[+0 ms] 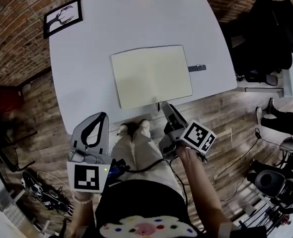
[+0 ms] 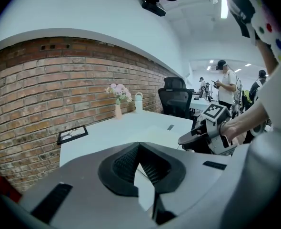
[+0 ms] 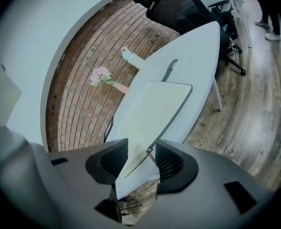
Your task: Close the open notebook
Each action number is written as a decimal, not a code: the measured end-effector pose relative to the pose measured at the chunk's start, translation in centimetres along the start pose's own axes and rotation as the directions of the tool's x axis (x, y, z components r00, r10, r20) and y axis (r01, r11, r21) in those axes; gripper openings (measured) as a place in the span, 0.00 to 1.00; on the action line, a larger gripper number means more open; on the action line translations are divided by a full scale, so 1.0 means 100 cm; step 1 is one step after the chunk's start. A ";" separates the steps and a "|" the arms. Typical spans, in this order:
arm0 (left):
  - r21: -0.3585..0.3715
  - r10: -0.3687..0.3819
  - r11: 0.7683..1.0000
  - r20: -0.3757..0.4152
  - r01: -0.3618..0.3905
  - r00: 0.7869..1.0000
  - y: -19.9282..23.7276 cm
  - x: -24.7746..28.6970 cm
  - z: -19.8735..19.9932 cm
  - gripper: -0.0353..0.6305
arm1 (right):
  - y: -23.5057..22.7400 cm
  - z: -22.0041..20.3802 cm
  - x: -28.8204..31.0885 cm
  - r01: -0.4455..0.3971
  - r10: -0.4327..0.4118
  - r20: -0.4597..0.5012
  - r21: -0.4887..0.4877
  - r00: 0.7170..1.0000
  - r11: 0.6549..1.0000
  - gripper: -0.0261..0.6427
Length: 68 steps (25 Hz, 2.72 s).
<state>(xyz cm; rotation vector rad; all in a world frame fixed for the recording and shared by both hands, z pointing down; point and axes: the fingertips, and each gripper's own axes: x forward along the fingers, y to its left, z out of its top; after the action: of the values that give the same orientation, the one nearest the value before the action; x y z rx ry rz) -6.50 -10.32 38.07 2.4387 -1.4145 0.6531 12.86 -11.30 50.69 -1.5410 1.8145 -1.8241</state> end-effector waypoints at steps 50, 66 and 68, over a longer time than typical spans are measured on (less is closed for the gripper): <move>-0.012 0.003 1.000 -0.007 -0.003 1.000 0.004 0.014 0.009 0.08 | -0.029 0.018 0.018 0.037 -0.045 0.115 0.066 0.992 0.997 0.12; -0.003 0.001 1.000 0.013 -0.001 1.000 0.009 -0.005 0.006 0.08 | -0.015 0.016 0.011 0.163 -0.121 0.160 -0.286 0.980 0.944 0.12; -0.003 -0.001 1.000 0.012 0.001 1.000 0.010 -0.007 0.005 0.08 | -0.013 0.015 0.011 0.179 -0.130 0.164 -0.338 0.978 0.924 0.11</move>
<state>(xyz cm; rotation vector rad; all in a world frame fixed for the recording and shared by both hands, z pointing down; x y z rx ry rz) -7.51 -10.47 37.22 2.4450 -1.4180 0.6374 14.09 -12.73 51.93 -1.9307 2.0889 -1.4590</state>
